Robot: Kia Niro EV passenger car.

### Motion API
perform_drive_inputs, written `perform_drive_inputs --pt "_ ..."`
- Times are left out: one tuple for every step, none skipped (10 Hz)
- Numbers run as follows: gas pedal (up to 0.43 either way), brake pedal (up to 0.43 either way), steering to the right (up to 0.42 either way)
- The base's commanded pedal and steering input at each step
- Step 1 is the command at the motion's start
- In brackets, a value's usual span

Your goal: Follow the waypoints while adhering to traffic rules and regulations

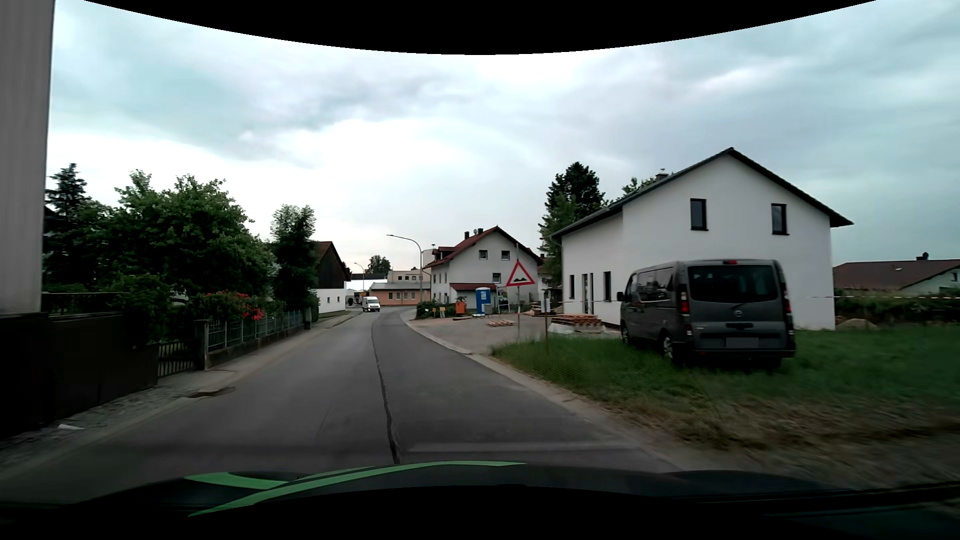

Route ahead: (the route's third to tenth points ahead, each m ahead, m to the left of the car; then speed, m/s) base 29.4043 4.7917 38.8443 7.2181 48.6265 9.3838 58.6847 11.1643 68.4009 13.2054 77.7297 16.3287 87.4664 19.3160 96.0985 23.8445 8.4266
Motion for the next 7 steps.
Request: perform_drive_inputs --pt "0.067 0.0 -0.133" --pt "0.067 0.0 -0.122" --pt "0.079 0.0 -0.107" --pt "0.079 0.0 -0.088" --pt "0.079 0.0 -0.079" --pt "0.079 0.0 -0.074" --pt "0.079 0.0 -0.069"
